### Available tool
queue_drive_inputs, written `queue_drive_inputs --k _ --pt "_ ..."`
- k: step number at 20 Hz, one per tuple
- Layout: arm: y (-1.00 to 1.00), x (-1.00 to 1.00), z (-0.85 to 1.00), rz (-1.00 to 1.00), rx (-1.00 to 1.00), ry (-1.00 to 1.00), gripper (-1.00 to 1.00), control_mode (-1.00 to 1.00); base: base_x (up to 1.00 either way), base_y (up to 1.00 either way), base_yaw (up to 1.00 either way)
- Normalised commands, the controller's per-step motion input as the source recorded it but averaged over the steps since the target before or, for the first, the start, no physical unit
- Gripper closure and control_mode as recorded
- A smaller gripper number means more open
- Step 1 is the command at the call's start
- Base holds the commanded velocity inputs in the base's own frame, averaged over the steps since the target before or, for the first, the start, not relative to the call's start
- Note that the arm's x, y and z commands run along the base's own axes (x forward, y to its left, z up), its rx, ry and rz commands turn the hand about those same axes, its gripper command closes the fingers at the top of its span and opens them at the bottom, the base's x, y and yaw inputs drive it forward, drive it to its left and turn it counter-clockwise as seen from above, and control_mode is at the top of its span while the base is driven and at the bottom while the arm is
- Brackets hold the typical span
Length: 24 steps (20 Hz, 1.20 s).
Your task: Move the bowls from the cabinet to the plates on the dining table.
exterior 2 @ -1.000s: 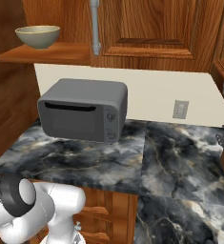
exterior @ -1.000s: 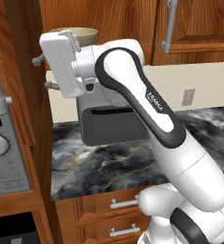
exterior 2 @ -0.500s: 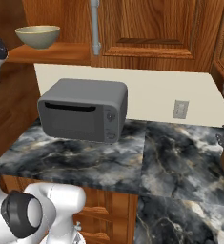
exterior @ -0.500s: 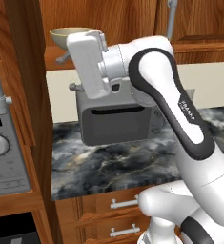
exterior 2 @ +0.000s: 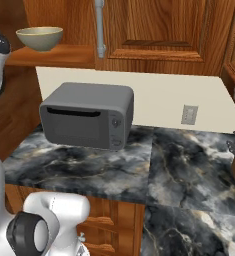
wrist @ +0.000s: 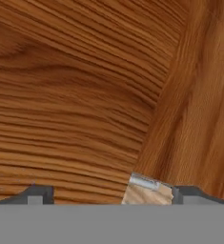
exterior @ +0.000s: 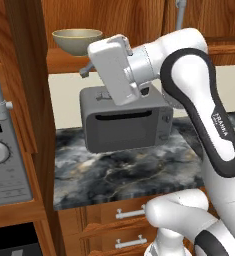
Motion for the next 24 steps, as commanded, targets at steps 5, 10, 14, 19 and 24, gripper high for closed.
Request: queue_drive_inputs --k 5,10,14,19,24 --pt "-0.31 -0.23 0.00 -0.01 -0.19 -0.17 -1.00 -1.00 0.00 0.00 0.00" --pt "-0.19 -0.17 0.00 -0.03 -0.22 -0.21 -1.00 -1.00 0.00 0.00 0.00" --pt "-0.11 -0.14 -0.02 -0.03 -0.23 -0.24 -1.00 -1.00 0.00 0.00 0.00" --pt "-0.13 -0.14 -0.03 -0.01 -0.20 -0.24 -1.00 -1.00 0.00 0.00 0.00" --pt "-0.14 -0.13 -0.02 0.00 -0.17 -0.22 -1.00 -1.00 0.00 0.00 0.00"
